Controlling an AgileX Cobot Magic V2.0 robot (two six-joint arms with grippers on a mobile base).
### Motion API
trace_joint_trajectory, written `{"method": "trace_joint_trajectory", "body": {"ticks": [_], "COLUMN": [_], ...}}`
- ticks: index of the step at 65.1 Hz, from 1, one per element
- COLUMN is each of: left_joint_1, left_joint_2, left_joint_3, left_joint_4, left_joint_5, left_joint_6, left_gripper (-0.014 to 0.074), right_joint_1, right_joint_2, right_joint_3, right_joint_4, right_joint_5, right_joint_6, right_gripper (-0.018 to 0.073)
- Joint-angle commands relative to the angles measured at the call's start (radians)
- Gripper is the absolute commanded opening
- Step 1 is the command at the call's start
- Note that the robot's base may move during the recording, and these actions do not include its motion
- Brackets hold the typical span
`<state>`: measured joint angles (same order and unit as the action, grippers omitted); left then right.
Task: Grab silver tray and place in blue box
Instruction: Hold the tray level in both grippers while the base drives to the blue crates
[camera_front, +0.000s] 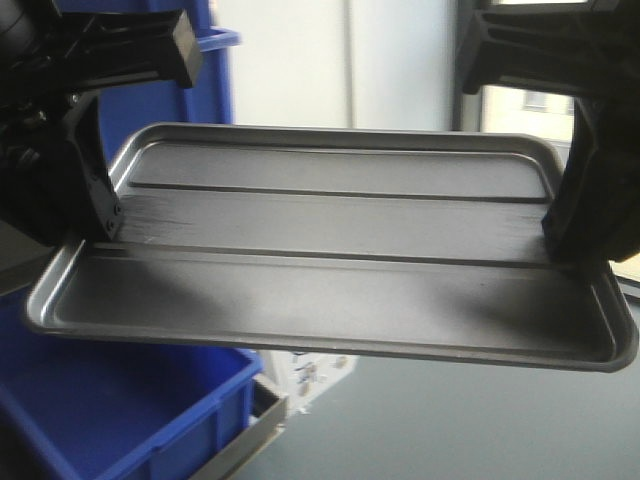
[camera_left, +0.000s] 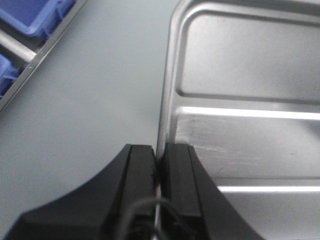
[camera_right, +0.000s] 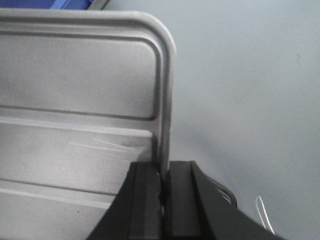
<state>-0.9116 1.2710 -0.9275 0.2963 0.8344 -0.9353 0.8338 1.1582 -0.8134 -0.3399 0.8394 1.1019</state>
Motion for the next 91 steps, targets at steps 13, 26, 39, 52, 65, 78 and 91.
{"method": "trace_joint_trajectory", "body": {"ticks": [13,26,39,52,65,78,91], "left_joint_1": [0.005,0.005,0.005,0.005,0.005,0.005,0.005], "left_joint_2": [-0.026,-0.026,-0.026,-0.026,-0.026,-0.026,-0.026], "left_joint_3": [-0.031,-0.031,-0.031,-0.031,-0.031,-0.031,-0.031], "left_joint_4": [0.036,0.036,0.036,0.036,0.036,0.036,0.036], "left_joint_5": [0.0,0.0,0.0,0.0,0.0,0.0,0.0], "left_joint_6": [-0.004,-0.004,-0.004,-0.004,-0.004,-0.004,-0.004], "left_gripper": [-0.0008,-0.0008,-0.0008,-0.0008,-0.0008,-0.0008,-0.0008], "right_joint_1": [-0.006,-0.006,-0.006,-0.006,-0.006,-0.006,-0.006], "right_joint_2": [-0.023,-0.023,-0.023,-0.023,-0.023,-0.023,-0.023], "right_joint_3": [-0.029,-0.029,-0.029,-0.029,-0.029,-0.029,-0.029], "right_joint_4": [-0.048,-0.048,-0.048,-0.048,-0.048,-0.048,-0.048], "right_joint_5": [0.002,0.002,0.002,0.002,0.002,0.002,0.002], "right_joint_6": [-0.017,-0.017,-0.017,-0.017,-0.017,-0.017,-0.017], "right_gripper": [0.007,0.007,0.007,0.007,0.007,0.007,0.007]}}
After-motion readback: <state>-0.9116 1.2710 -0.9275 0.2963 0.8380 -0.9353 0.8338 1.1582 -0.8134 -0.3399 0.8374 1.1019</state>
